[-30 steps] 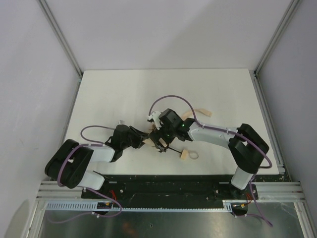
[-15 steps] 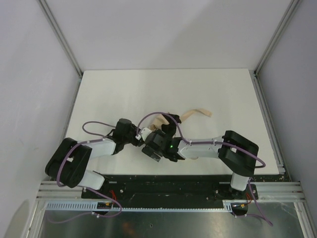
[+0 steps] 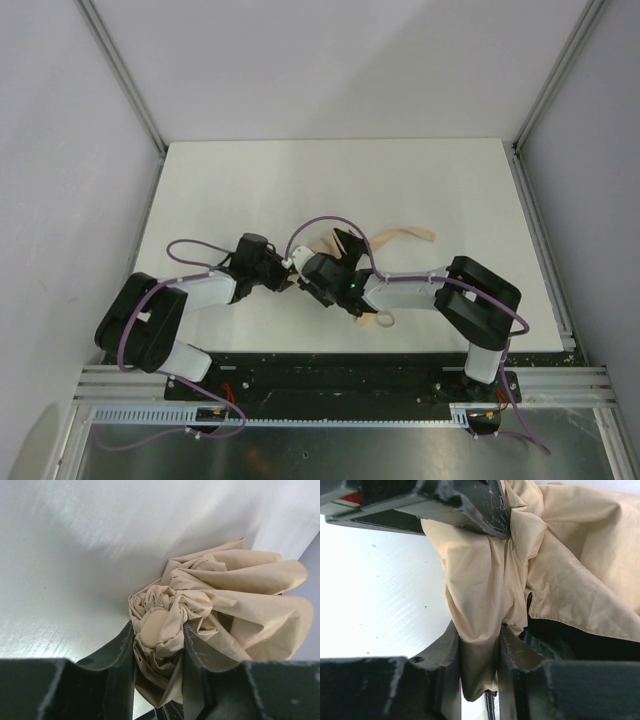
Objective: Put away the umbrella
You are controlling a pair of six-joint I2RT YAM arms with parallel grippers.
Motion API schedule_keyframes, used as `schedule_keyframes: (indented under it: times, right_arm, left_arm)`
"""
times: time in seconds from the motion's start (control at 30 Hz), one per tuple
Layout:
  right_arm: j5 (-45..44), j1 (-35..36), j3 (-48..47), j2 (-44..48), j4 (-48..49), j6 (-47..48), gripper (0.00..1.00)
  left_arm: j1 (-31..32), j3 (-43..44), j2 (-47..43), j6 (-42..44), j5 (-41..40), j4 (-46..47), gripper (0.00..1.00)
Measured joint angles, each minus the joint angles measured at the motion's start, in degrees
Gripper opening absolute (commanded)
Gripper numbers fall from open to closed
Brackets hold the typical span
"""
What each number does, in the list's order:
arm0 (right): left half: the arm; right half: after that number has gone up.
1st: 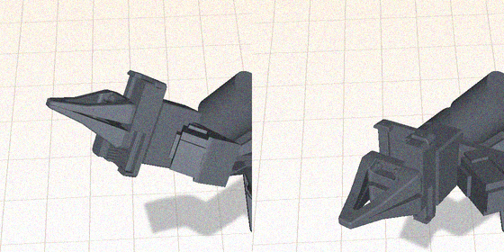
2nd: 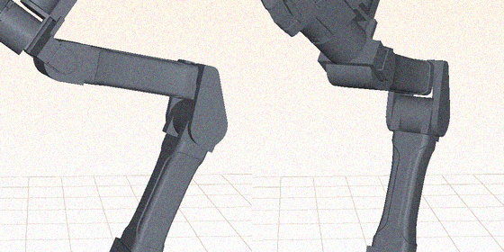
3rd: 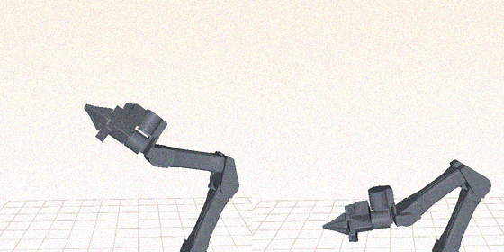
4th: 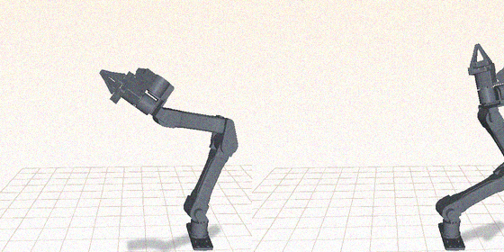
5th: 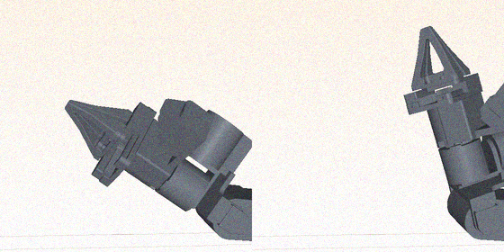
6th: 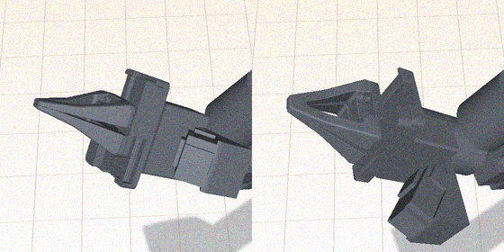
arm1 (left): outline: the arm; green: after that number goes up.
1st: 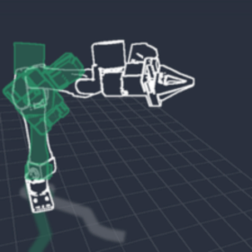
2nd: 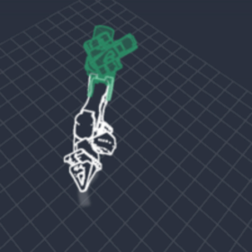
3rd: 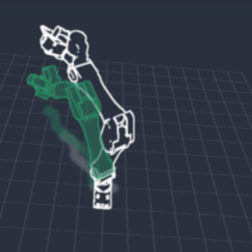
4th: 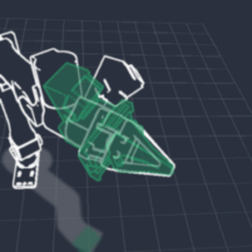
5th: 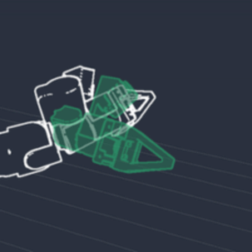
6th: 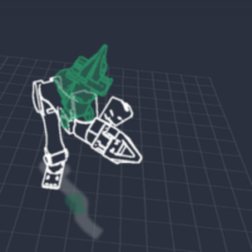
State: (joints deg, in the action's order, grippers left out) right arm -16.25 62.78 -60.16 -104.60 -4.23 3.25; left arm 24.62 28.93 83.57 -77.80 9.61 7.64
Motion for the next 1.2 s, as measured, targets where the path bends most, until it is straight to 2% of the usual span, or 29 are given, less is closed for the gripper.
schedule_keyframes:
  times: [0.07,0.27,0.33,0.57,0.77,0.93,1.2]
  right_arm:
    - [4.2,-1.6,2.3,1.2,3.0,-1.5,0.00]
    - [19.5,-7.6,8.3,3.1,12.7,-6.9,0.00]
    - [25.4,-10.0,9.7,2.7,16.5,-9.6,0.00]
    - [44.2,-17.9,10.9,-1.9,25.5,-18.8,0.00]
    - [55.1,-22.7,11.1,-5.7,31.1,-26.3,0.00]
    - [61.8,-25.4,11.4,-8.6,35.4,-31.6,0.00]
    - [66.0,-26.5,13.1,-10.2,40.2,-35.7,0.00]
  left_arm:
    - [0.0,0.5,0.0,0.3,-0.3,-1.0,0.13]
    - [0.0,2.2,-0.3,2.4,-1.7,-4.2,0.85]
    - [0.0,2.3,-1.4,3.4,-1.7,-5.1,0.96]
    - [-0.6,1.6,-10.4,6.9,-1.9,-8.6,0.99]
    - [-0.9,-1.2,-15.9,6.7,-0.6,-9.1,0.99]
    - [-0.5,-2.9,-15.2,5.1,0.1,-8.9,0.99]
    - [2.7,-4.1,-9.1,2.3,-1.7,1.1,0.97]
